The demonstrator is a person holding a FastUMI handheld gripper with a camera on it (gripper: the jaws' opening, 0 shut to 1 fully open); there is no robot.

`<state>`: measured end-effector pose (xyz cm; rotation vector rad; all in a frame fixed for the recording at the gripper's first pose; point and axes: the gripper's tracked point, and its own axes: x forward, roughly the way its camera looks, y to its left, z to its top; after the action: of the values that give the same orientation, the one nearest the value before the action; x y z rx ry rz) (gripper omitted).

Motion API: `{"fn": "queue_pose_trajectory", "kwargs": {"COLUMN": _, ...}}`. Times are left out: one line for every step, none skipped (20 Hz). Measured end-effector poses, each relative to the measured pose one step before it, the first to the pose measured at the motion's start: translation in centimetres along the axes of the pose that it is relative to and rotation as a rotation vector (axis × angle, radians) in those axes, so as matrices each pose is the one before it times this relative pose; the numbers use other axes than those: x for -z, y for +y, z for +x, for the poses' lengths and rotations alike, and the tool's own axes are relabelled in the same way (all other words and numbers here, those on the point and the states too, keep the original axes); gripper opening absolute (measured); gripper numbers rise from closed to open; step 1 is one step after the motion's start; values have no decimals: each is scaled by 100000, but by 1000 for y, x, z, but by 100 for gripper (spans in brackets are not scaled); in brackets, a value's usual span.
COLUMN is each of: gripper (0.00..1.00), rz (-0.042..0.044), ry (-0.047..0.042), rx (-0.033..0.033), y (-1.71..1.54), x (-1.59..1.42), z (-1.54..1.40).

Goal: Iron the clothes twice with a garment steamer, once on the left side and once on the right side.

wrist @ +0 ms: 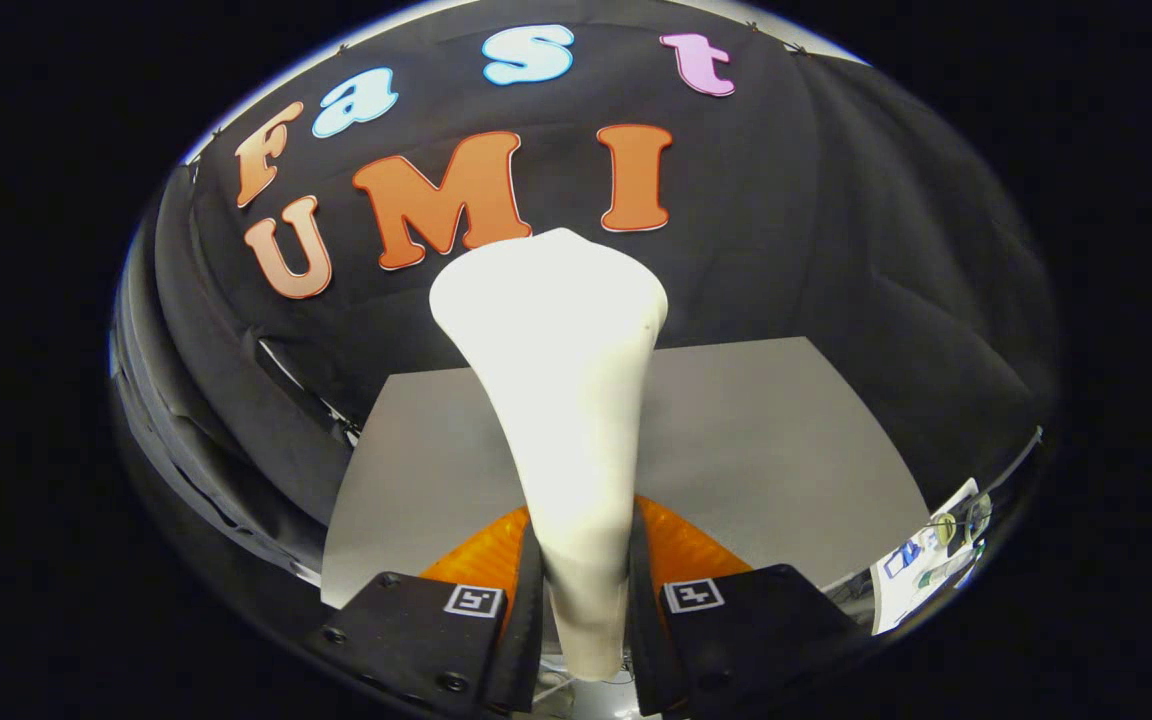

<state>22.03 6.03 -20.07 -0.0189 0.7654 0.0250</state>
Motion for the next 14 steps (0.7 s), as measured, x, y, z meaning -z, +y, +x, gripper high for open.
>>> {"fn": "queue_pose_trajectory", "kwargs": {"gripper": 45, "rz": 43, "ry": -825, "rx": 1840, "y": -11, "x": 9, "z": -898}}
{"fn": "queue_pose_trajectory", "kwargs": {"gripper": 45, "rz": 452, "ry": -914, "rx": 1944, "y": 61, "x": 158, "z": -879}}
{"fn": "queue_pose_trajectory", "kwargs": {"gripper": 45, "rz": 647, "ry": -942, "rx": 2097, "y": 12, "x": 112, "z": -810}}
{"fn": "queue_pose_trajectory", "kwargs": {"gripper": 45, "rz": 796, "ry": -743, "rx": 2155, "y": -29, "x": 253, "z": -770}}
{"fn": "queue_pose_trajectory", "kwargs": {"gripper": 45, "rz": 1213, "ry": -519, "rx": 1716, "y": 86, "x": 216, "z": -894}}
{"fn": "queue_pose_trajectory", "kwargs": {"gripper": 45, "rz": 2489, "ry": 821, "rx": -490, "y": 188, "x": 597, "z": -1155}}
{"fn": "queue_pose_trajectory", "kwargs": {"gripper": 45, "rz": 3286, "ry": -787, "rx": -1465, "y": 875, "x": 252, "z": -1062}}
{"fn": "queue_pose_trajectory", "kwargs": {"gripper": 44, "rz": 1620, "ry": -136, "rx": 16, "y": 522, "x": 630, "z": -864}}
{"fn": "queue_pose_trajectory", "kwargs": {"gripper": 44, "rz": 940, "ry": -446, "rx": 1481, "y": 260, "x": 639, "z": -652}}
{"fn": "queue_pose_trajectory", "kwargs": {"gripper": 45, "rz": 478, "ry": -581, "rx": 1452, "y": 374, "x": 584, "z": -736}}
{"fn": "queue_pose_trajectory", "kwargs": {"gripper": 45, "rz": 197, "ry": -759, "rx": 1291, "y": 544, "x": 463, "z": -558}}
{"fn": "queue_pose_trajectory", "kwargs": {"gripper": 45, "rz": 234, "ry": -808, "rx": 1075, "y": 505, "x": 570, "z": -663}}
{"fn": "queue_pose_trajectory", "kwargs": {"gripper": 45, "rz": 1027, "ry": -448, "rx": 448, "y": 836, "x": 444, "z": -581}}
{"fn": "queue_pose_trajectory", "kwargs": {"gripper": 45, "rz": 1349, "ry": -120, "rx": -323, "y": 940, "x": 519, "z": -722}}
